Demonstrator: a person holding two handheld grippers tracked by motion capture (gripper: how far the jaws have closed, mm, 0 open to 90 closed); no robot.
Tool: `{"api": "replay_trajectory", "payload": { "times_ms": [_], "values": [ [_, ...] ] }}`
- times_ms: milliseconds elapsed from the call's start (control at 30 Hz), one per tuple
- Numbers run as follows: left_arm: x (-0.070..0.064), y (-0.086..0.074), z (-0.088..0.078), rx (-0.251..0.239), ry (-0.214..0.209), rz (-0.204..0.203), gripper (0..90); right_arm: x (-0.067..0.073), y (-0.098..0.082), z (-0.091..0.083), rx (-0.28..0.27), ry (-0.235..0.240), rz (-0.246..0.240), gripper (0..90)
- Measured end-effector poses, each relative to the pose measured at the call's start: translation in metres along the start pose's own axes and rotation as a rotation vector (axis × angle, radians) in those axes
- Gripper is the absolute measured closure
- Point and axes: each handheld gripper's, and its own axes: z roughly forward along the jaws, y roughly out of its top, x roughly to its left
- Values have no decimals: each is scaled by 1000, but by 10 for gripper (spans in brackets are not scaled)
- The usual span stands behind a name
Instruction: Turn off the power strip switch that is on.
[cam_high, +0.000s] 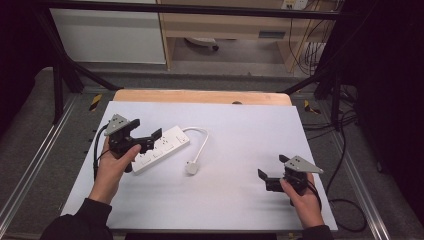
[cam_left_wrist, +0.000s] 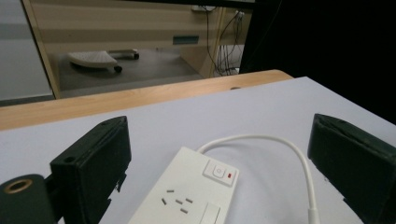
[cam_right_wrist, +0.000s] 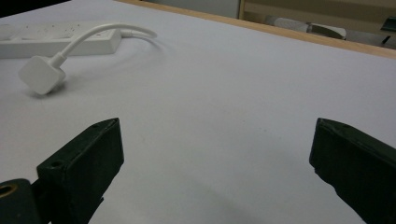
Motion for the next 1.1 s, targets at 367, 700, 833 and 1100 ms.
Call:
{"api": "replay_trajectory", "payload": {
  "times_ms": [367, 700, 833, 1100],
  "values": [
    [3, -11, 10, 46, 9, 0, 62, 0, 0, 0, 8, -5, -5, 36],
    [7, -22, 14, 88, 17, -7, 73, 0, 0, 1, 11, -9, -13, 37],
    [5, -27, 14, 99, 17, -8, 73, 1, -1, 1, 16, -10, -11, 37],
    [6, -29, 12, 101, 24, -4, 72, 1, -1, 2, 24, -11, -15, 37]
  ]
}}
